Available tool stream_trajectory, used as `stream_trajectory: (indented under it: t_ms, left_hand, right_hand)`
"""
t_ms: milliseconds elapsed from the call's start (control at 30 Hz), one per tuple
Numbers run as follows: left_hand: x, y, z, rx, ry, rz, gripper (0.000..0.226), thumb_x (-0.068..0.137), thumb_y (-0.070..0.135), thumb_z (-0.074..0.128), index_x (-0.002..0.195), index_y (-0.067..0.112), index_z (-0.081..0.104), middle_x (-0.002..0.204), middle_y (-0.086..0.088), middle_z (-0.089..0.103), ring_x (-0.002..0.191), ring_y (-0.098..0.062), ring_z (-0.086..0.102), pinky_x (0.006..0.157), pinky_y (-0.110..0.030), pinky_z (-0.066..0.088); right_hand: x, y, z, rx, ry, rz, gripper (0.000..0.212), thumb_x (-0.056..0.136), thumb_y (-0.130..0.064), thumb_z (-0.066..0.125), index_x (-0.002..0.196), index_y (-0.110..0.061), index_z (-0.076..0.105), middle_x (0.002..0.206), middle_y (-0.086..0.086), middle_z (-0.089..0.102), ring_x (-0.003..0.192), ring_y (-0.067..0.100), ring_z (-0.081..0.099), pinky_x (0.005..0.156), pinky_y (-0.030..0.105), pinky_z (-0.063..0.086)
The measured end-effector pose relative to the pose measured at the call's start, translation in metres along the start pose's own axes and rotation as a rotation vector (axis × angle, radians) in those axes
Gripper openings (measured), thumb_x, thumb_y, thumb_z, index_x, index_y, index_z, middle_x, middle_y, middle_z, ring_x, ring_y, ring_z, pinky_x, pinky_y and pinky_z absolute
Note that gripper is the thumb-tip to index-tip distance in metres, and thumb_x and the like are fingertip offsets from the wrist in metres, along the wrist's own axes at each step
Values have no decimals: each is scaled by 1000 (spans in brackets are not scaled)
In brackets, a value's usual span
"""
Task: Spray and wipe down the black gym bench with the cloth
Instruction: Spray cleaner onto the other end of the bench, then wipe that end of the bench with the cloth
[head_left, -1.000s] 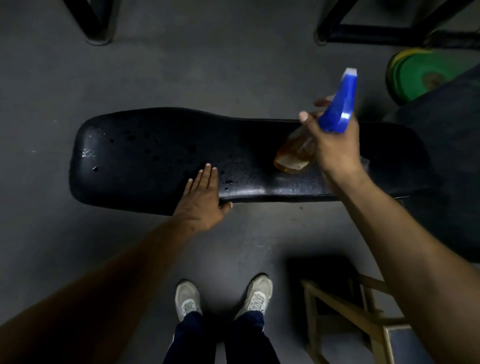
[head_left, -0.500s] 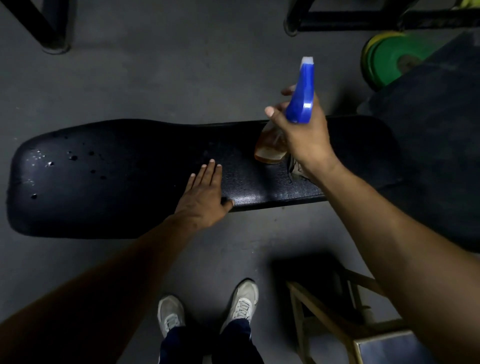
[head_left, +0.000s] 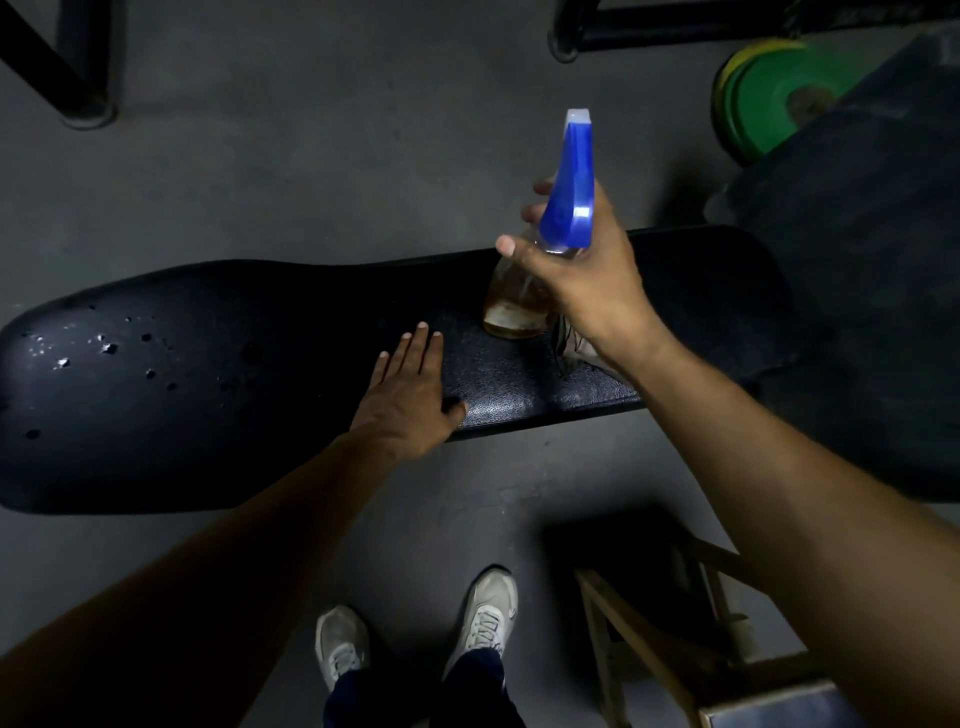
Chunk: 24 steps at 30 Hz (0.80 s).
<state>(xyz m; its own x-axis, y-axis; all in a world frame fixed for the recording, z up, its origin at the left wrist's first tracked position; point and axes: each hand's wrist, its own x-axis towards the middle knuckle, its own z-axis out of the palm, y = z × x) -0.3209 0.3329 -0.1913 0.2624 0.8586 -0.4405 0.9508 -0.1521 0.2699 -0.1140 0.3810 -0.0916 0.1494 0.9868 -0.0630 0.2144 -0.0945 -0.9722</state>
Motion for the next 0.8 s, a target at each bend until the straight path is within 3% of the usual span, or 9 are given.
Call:
stream_trajectory:
  t_ms: [133, 300, 467, 567, 700, 800]
  left_hand:
    - [3, 0, 0, -1, 0, -3, 100, 89, 57, 56, 160, 14, 0, 169, -4, -9, 155, -21, -5, 126, -43, 1]
    - [2, -1, 1, 1, 12, -10, 99, 89, 57, 55, 160, 14, 1, 169, -4, -9, 155, -20, -4, 126, -42, 1]
    - [1, -5, 2, 2, 9, 1, 99, 89, 58, 54, 160, 14, 1, 169, -4, -10, 155, -20, -5, 126, -43, 1]
    - [0, -12, 3, 24, 12, -1, 100, 89, 59, 55, 160, 14, 1, 169, -4, -10, 155, -20, -5, 126, -43, 1]
    - [-5, -23, 5, 32, 11, -7, 99, 89, 58, 56, 160, 15, 2, 169, -2, -9, 155, -19, -5, 126, -42, 1]
    - [-7, -29, 6, 50, -3, -23, 99, 90, 58, 55, 160, 15, 1, 169, -2, -9, 155, -18, -6, 126, -42, 1]
  right_hand:
    - [-1, 8, -3, 7, -33, 10, 65, 78, -28, 91, 133, -23, 55, 108, -19, 65, 105, 3, 66, 101, 48, 59]
    - [-18, 32, -21, -40, -93, 18, 90, 72, -39, 92, 148, -30, 43, 143, 0, 58, 137, 17, 55, 119, 46, 45]
    - [-47, 82, -47, -348, -89, 170, 97, 70, -61, 85, 152, -40, 39, 152, 2, 50, 143, 14, 51, 122, 48, 41]
    - [-51, 114, -63, -736, -181, 243, 92, 85, -54, 80, 161, -36, 31, 166, 8, 35, 153, 32, 36, 124, 54, 34]
    - [-51, 139, -68, -1065, -315, 232, 65, 108, -41, 51, 166, -33, 24, 177, 12, 13, 163, 34, 11, 131, 49, 19]
    - [-52, 135, -62, -1216, -313, 230, 60, 112, -22, 39, 167, -35, 17, 177, 7, 14, 163, 31, 15, 125, 47, 31]
